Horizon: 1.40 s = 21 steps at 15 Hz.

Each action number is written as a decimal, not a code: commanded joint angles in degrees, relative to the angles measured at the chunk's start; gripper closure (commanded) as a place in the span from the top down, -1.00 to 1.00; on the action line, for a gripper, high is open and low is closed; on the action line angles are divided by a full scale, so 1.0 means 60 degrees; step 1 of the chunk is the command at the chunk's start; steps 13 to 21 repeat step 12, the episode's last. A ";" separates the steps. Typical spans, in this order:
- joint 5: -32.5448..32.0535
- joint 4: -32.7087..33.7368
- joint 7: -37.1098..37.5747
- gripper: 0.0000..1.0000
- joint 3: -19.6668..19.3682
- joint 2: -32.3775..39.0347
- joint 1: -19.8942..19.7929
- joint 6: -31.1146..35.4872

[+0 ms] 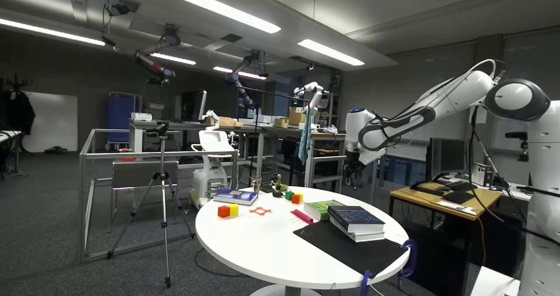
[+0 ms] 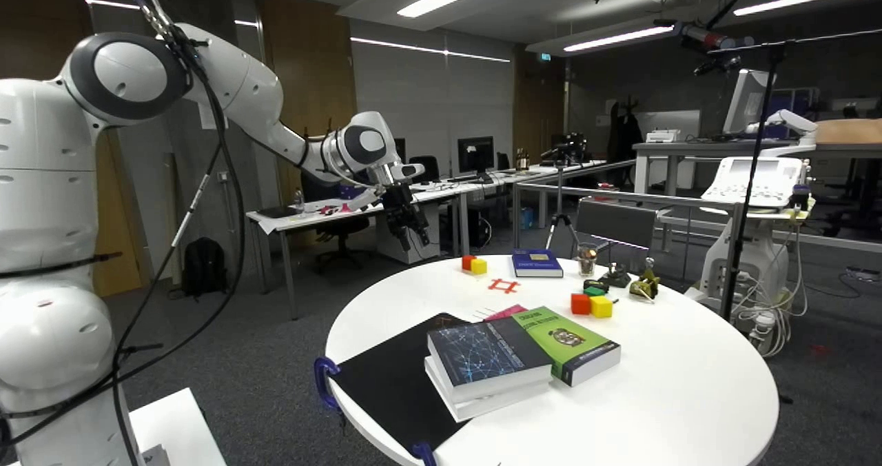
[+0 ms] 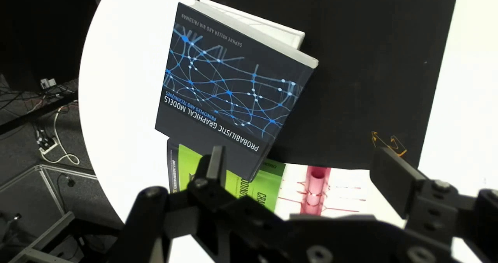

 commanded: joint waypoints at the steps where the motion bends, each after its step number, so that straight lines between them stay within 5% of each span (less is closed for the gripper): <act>1: 0.0180 -0.1164 0.0126 1.00 0.0177 -0.1276 -0.0457 0.0420; 3: 0.0044 -0.0528 0.0019 1.00 0.0287 -0.0744 -0.0501 -0.0011; 21: 0.0056 -0.0855 0.0051 1.00 0.0334 -0.1088 -0.0589 -0.0006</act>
